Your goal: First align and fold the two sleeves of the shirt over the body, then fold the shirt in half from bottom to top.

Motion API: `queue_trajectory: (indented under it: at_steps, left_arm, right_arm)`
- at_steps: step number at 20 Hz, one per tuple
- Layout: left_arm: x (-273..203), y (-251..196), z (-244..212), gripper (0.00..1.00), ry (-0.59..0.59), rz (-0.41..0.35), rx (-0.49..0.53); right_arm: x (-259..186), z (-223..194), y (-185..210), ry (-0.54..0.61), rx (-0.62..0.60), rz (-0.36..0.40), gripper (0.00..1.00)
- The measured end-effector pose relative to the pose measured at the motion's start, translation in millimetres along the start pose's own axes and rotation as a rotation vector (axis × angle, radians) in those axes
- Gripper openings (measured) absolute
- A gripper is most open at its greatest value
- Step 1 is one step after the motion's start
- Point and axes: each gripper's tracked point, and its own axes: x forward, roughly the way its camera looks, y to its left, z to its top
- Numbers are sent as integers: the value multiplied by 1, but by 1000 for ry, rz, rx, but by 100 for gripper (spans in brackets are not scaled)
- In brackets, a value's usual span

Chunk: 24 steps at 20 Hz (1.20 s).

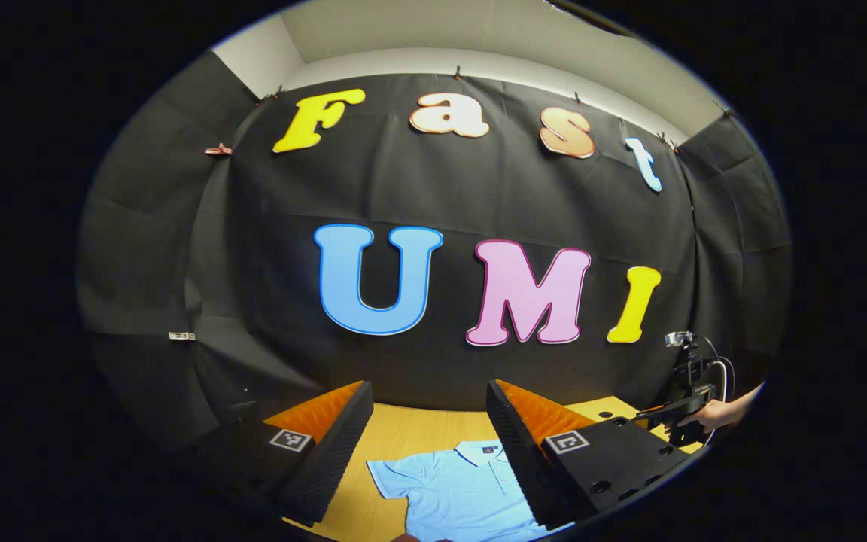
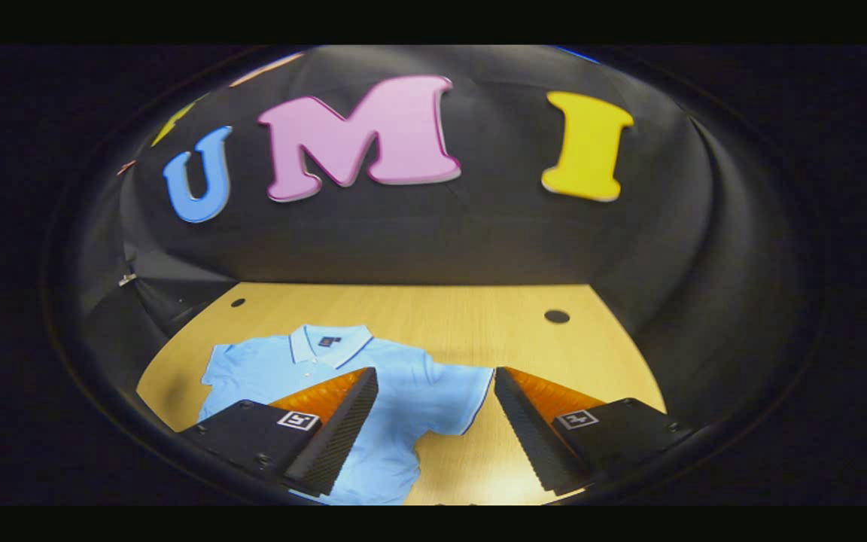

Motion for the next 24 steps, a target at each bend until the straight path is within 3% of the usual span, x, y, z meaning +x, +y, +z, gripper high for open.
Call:
queue_trajectory:
  at_steps: [7, 9, 10, 13, 16, 17, 18, 20, 22, 24]
  left_arm:
    - [54, -18, -37, 97, 130, 3, 12]
    - [61, -21, -44, 97, 155, 9, 23]
    - [65, -22, -46, 97, 164, 12, 28]
    - [72, -25, -57, 97, 187, 25, 38]
    - [74, -33, -63, 97, 205, 25, 44]
    - [75, -35, -65, 97, 209, 25, 49]
    - [74, -37, -65, 97, 212, 27, 56]
    - [73, -38, -66, 97, 215, 35, 65]
    - [68, -34, -63, 97, 203, 48, 59]
    - [65, -28, -66, 97, 202, 59, 42]
  right_arm:
    - [114, -63, -32, 230, 53, -25, 99]
    - [127, -83, -31, 299, 83, -25, 99]
    - [131, -86, -32, 314, 82, -36, 92]
    - [141, -82, -41, 300, 16, -68, 94]
    - [137, -87, -32, 306, -30, -32, 48]
    - [142, -86, -31, 304, -31, -34, 17]
    - [141, -83, -30, 296, -28, -24, 10]
    - [146, -80, -26, 284, 14, 3, 15]
    - [143, -76, -9, 285, 76, 59, 0]
    - [135, -61, 13, 245, 77, 120, 5]
